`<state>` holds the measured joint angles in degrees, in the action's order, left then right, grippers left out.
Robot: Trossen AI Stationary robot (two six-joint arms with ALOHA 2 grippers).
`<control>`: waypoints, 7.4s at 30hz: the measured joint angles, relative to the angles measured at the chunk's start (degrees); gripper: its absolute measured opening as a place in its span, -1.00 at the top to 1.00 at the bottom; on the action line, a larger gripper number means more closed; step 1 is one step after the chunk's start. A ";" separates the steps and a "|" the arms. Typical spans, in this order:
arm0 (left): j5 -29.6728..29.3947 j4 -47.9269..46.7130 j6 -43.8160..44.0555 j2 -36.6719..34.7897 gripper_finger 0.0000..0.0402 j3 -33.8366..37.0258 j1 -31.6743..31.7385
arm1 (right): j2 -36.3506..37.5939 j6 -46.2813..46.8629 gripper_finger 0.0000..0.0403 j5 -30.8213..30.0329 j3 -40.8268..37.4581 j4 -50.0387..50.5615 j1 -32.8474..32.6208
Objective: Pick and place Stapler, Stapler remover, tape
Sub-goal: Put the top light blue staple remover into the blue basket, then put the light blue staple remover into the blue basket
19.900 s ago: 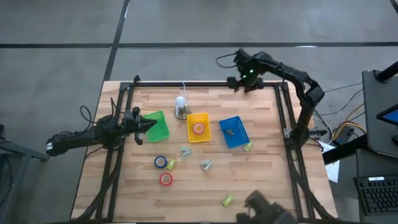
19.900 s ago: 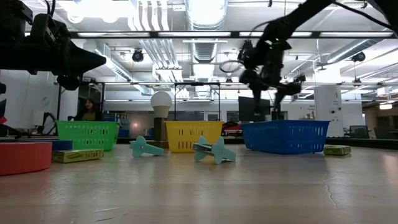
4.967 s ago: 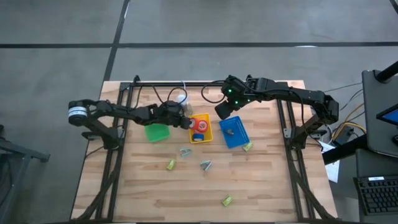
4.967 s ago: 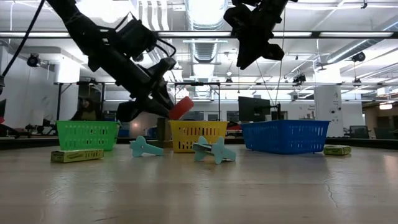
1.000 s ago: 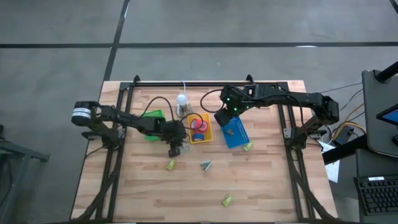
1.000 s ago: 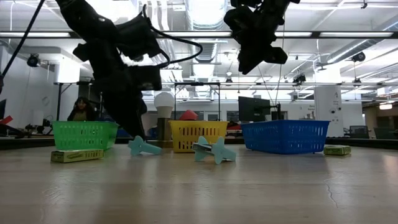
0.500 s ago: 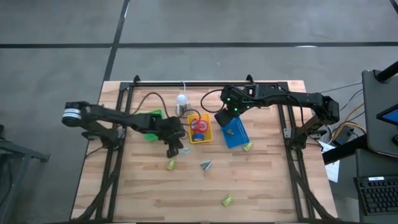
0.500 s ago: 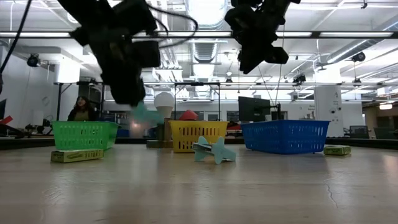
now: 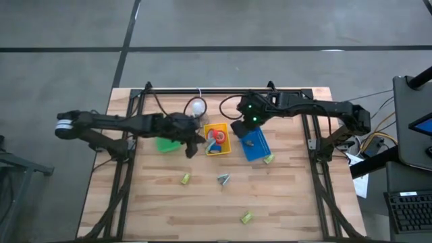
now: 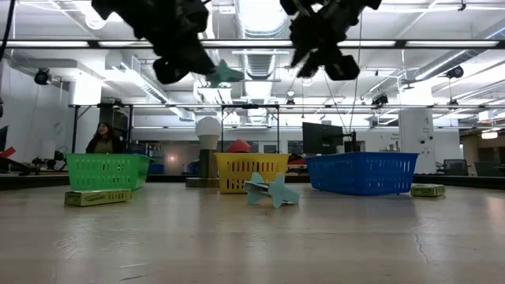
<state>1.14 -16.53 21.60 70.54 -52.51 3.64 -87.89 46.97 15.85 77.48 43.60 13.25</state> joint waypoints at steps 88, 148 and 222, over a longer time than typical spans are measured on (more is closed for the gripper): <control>22.00 5.84 -0.67 25.08 0.45 -8.13 -2.41 | 0.03 4.23 0.56 -2.60 -18.98 7.85 1.87; 5.21 8.11 -6.90 28.50 0.46 -9.40 -12.75 | 0.28 -0.70 0.12 -13.34 -7.96 7.20 1.80; 10.03 16.27 0.19 37.90 0.98 -10.59 -11.60 | 0.28 0.63 0.46 -14.54 -8.16 5.04 1.69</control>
<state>11.17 -0.25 21.79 108.44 -63.10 -7.95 -87.61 47.59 1.31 69.32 48.64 14.94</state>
